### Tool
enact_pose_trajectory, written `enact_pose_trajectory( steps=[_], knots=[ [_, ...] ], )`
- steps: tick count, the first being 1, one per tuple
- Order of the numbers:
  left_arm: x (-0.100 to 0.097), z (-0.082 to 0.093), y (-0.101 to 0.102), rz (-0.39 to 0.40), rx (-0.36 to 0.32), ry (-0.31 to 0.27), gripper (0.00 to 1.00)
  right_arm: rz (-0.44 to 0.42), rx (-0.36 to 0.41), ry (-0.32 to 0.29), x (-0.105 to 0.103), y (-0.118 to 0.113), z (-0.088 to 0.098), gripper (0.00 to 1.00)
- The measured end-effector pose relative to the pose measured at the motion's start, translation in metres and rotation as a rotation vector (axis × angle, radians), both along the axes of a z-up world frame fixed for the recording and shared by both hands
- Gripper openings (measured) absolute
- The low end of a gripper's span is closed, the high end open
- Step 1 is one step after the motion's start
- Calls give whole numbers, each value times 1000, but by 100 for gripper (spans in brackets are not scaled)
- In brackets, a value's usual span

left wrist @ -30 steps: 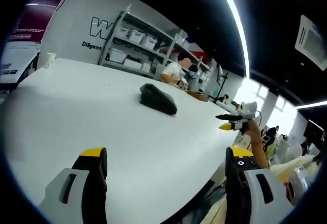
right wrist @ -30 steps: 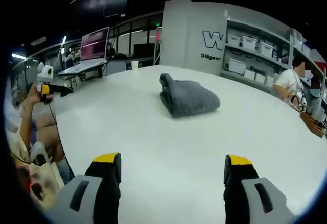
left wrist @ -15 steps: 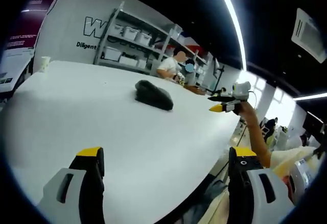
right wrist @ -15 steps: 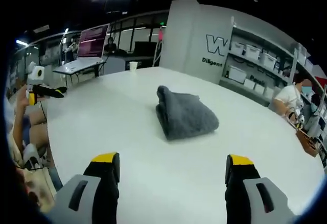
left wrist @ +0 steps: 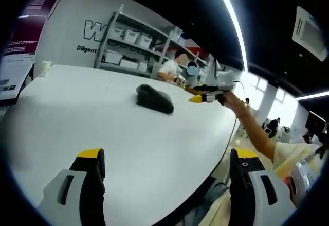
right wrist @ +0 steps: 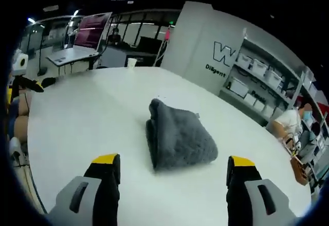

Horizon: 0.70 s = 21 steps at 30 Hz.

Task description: Open the folded towel by lifting each exposed corner and separating the folded layers until the towel lies flat within the target outline without major curled edges

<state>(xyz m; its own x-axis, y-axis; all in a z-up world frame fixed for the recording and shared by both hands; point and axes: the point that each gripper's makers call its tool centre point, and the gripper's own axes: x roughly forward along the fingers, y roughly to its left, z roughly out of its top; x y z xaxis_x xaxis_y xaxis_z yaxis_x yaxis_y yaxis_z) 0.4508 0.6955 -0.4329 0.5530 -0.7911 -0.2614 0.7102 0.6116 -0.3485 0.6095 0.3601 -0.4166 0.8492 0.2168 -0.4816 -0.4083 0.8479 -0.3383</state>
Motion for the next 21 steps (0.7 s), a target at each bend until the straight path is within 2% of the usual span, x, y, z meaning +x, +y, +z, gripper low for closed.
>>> enact_pose_trajectory(
  steps=[3,7,10,15,18,21],
  knots=[
    [1,2,2,4,-5,-2,99,-2,-23,14,10,3,-9,81],
    [-1,1,2,12,-8,-1,99,19,-39,23,23,10,-23,72],
    [-1,1,1,6,-9,1,99,38,-58,25,31,13,-31,59],
    [0,0,-3,-8,-18,9,99,24,-85,21,46,7,-44,45],
    [1,-1,-3,-11,-17,12,98,24,-72,72,46,5,-60,41],
    [2,-1,-3,-7,-19,15,98,28,-69,83,48,4,-70,33]
  ],
)
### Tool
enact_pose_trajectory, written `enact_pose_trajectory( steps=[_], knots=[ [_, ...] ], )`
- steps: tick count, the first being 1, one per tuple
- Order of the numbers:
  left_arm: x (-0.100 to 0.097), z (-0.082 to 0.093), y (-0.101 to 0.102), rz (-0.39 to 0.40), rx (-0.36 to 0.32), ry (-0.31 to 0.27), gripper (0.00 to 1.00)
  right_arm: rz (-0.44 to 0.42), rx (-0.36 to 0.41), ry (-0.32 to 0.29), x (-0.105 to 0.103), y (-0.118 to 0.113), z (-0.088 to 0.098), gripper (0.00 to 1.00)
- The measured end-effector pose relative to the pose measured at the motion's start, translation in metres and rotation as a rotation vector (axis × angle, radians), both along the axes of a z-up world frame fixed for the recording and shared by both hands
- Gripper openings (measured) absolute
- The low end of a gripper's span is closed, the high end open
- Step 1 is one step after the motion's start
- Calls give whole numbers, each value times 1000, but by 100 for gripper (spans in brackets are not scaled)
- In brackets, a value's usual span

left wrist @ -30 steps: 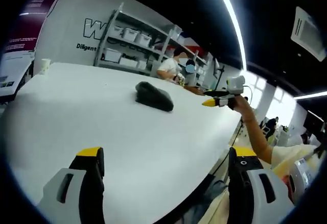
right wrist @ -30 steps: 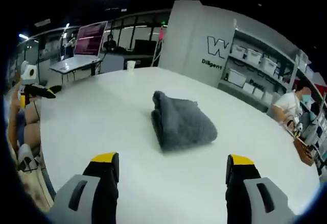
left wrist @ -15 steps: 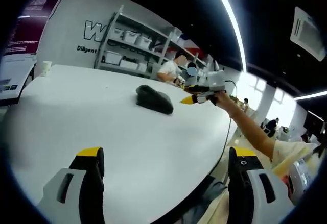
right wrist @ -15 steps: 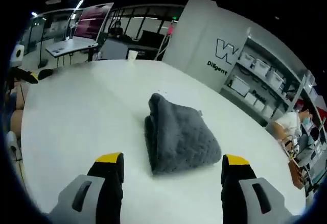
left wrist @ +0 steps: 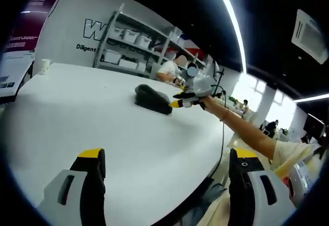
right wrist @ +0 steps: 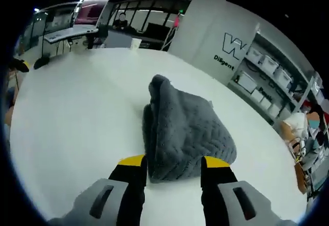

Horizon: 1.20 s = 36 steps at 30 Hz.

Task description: Open the folded towel by lifting each exposed corner and separating the folded layers until the towel lies flat within the target outline without major curled edges

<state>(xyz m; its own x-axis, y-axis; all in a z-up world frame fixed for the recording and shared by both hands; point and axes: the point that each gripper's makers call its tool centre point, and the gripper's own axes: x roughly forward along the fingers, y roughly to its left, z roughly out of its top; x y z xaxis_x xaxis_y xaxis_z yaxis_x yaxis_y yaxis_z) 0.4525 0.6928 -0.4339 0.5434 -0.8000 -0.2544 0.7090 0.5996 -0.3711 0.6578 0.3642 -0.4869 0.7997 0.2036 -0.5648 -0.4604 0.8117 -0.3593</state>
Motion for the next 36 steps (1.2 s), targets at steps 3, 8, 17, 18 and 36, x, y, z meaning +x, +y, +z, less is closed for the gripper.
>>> enact_pose_trajectory(
  steps=[3,8,17,18,36],
  knots=[
    [-1,-1,-1,0,0,0,98,6,7,-1,3,1,-6,19],
    [-5,-1,-4,-5,-1,0,97,20,14,-24,6,4,-6,1],
    [-4,1,-3,-3,-7,-2,96,41,11,-22,1,10,-6,0],
    [-4,1,-3,-4,-8,-3,96,48,5,-21,-1,12,-6,0],
    [-5,1,-5,-14,-11,2,95,135,8,-37,-31,51,-2,0]
  ],
)
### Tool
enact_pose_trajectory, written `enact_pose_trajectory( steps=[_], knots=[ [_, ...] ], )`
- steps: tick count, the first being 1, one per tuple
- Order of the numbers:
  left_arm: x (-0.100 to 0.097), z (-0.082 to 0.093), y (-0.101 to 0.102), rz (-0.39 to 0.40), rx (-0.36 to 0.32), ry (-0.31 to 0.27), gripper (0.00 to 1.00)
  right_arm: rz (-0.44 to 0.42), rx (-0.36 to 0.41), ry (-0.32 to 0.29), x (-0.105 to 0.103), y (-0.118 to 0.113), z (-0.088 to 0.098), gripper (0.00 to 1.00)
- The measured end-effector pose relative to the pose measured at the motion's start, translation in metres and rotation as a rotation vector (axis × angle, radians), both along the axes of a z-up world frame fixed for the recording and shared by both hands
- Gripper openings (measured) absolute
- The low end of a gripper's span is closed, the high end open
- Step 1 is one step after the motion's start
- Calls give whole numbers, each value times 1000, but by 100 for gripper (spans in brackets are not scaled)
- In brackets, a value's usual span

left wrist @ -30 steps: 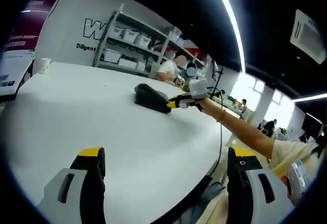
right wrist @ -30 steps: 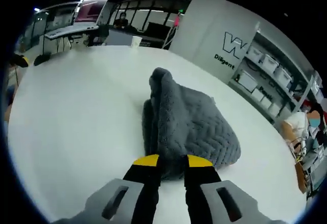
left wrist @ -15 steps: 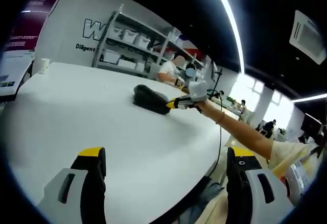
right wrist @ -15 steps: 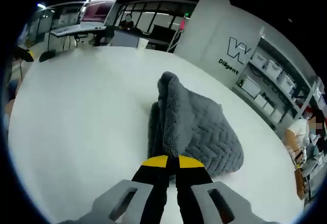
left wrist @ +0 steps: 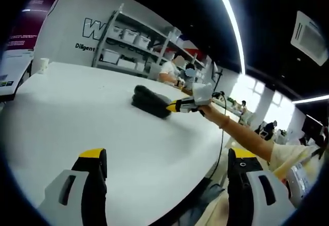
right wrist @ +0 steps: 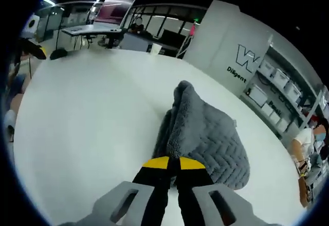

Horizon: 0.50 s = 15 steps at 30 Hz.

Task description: Open the folded towel by lifting each exposed corner and separating the folded layers until the towel lies flat within the target outline without major curled edges

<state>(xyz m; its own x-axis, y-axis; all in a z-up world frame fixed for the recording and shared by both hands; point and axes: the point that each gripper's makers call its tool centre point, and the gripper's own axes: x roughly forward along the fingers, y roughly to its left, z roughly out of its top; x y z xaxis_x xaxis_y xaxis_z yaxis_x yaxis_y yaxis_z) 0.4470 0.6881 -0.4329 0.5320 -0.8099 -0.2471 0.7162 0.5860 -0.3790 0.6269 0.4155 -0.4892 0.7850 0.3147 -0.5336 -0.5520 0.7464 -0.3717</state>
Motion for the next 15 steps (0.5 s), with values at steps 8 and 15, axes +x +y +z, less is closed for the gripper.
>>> enact_pose_trajectory(
  steps=[8,15],
  knots=[
    [0,1,1,-4,0,0,95,20,27,-9,-11,26,3,0],
    [1,1,3,-1,3,-3,95,74,18,-7,-18,57,2,0]
  ],
)
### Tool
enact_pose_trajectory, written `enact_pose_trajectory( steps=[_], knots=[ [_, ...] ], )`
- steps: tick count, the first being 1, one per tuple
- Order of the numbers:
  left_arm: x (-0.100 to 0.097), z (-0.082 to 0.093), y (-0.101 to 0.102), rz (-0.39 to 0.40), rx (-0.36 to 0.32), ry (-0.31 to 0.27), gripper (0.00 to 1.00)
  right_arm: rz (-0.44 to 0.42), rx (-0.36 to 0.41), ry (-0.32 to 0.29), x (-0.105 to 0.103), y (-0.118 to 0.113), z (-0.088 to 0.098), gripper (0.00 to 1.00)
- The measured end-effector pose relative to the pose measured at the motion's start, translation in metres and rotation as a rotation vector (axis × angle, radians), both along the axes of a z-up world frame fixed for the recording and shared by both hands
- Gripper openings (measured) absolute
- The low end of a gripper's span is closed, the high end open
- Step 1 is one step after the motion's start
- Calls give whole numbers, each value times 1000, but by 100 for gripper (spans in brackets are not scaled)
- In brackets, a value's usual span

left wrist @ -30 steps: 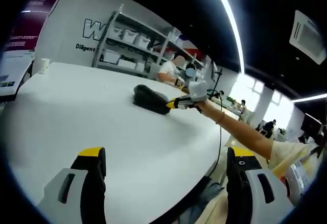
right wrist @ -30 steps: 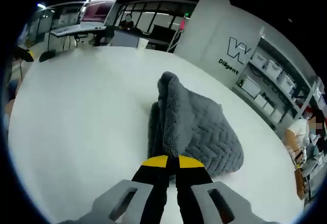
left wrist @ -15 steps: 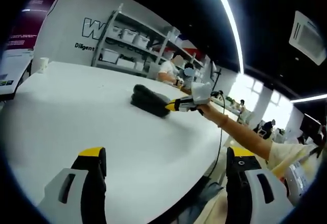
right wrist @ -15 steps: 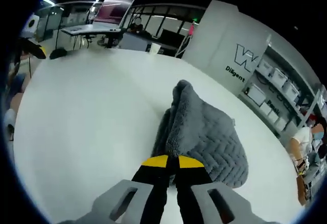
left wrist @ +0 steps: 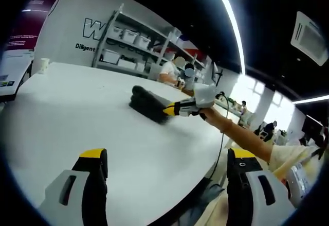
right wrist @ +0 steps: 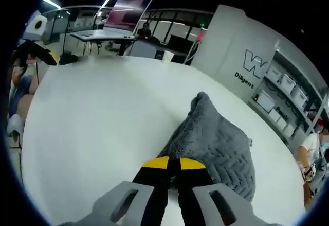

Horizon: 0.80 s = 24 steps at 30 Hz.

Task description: Open the folded towel by lifting each exposed corner and separating the folded layers until the towel lies flat within the target outline without major curled edges

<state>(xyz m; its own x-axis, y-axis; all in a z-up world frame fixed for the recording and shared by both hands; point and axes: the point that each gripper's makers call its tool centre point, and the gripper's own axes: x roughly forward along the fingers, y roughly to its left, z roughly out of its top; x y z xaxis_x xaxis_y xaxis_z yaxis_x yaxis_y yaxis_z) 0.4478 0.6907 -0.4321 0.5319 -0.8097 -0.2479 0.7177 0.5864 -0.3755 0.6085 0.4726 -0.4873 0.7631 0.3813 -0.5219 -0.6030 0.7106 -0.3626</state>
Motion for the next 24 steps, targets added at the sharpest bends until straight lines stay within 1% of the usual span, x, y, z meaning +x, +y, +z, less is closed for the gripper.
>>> enact_pose_trajectory(
  steps=[3,4,7,12,15,16,17,19,23,24],
  knots=[
    [-3,0,-2,-4,2,-3,95,14,15,1,0,10,1,0],
    [-3,1,-2,-7,1,-4,95,24,16,-1,-2,17,1,0],
    [-3,1,-3,-8,2,-1,94,28,16,-2,-2,26,0,0],
    [-4,0,-5,-14,7,3,94,38,41,8,-3,43,0,0],
    [-4,1,-5,-18,8,1,94,46,33,11,-3,48,-1,0],
    [-4,2,-5,-19,8,1,94,52,23,21,-4,47,-2,1],
    [-4,2,-5,-20,9,0,94,50,25,18,-5,46,-2,3],
    [-4,3,-4,-18,9,-2,94,51,31,13,-9,43,1,7],
    [-4,2,-3,-9,12,0,94,40,34,-17,-15,31,13,29],
    [-2,2,-3,-9,13,0,95,38,35,-29,-16,26,18,30]
  ],
)
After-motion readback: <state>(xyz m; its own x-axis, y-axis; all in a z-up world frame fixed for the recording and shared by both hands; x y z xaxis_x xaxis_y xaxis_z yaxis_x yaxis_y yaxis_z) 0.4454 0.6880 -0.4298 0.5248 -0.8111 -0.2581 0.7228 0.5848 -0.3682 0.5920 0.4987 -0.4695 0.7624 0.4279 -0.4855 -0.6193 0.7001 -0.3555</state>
